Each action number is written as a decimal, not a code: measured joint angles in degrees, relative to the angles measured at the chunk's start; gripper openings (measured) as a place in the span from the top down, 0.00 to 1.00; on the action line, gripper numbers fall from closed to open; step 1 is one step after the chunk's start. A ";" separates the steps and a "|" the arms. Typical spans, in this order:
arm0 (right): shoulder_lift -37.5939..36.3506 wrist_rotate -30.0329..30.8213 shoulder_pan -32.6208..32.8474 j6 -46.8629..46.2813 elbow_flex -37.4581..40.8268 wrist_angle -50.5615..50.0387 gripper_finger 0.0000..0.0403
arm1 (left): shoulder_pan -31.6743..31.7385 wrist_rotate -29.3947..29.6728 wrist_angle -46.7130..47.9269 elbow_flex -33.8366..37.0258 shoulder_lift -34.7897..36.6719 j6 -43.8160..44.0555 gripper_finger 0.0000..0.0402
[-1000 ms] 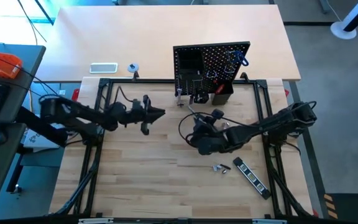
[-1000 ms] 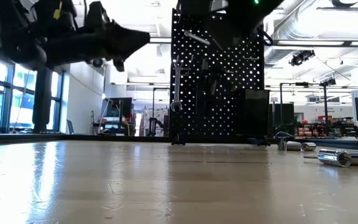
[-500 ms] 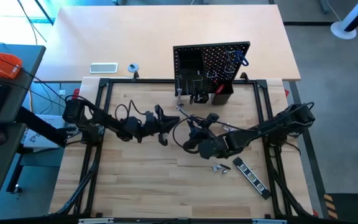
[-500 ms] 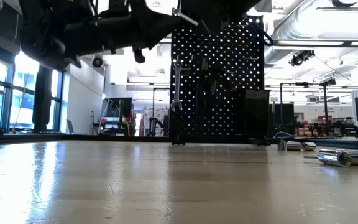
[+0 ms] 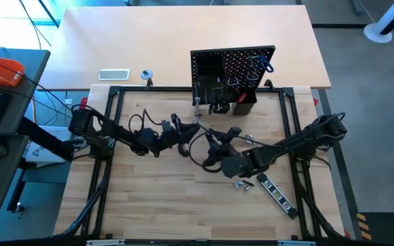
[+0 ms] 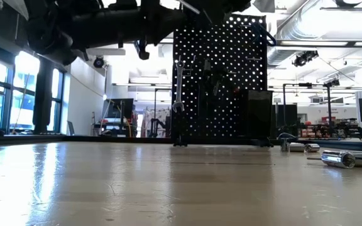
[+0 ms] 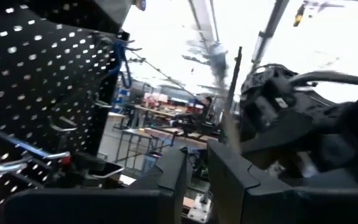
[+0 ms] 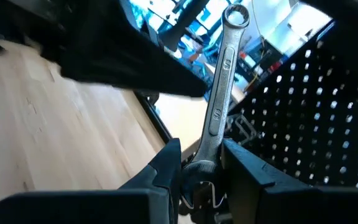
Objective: Hang tools onto peg board
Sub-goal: Hang the silver wrench on the peg board
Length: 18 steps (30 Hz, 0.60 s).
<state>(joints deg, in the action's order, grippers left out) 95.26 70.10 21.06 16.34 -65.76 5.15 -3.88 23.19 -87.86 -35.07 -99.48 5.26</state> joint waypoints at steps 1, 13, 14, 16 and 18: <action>0.00 0.01 0.02 1.21 0.00 1.18 0.80 | 0.02 0.43 0.01 0.00 0.00 0.48 0.84; 0.09 -1.59 -0.09 3.94 0.00 5.57 0.80 | 0.04 -4.11 -0.32 -2.56 0.00 2.17 0.63; 0.09 -1.64 -0.09 4.16 0.00 5.74 0.80 | 0.04 -4.19 -0.30 -2.93 0.00 2.14 0.61; 0.11 -1.71 -0.11 4.27 0.00 5.77 0.80 | 0.04 -3.15 -0.30 -3.51 0.00 2.16 0.59; 0.11 -1.80 -0.11 4.45 0.00 5.77 0.80 | 0.34 -2.28 -0.33 -3.80 0.00 2.18 0.59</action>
<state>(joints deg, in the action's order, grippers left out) 95.37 68.29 20.95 20.79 -65.76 10.92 -3.54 20.91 -88.19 -38.87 -99.48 7.44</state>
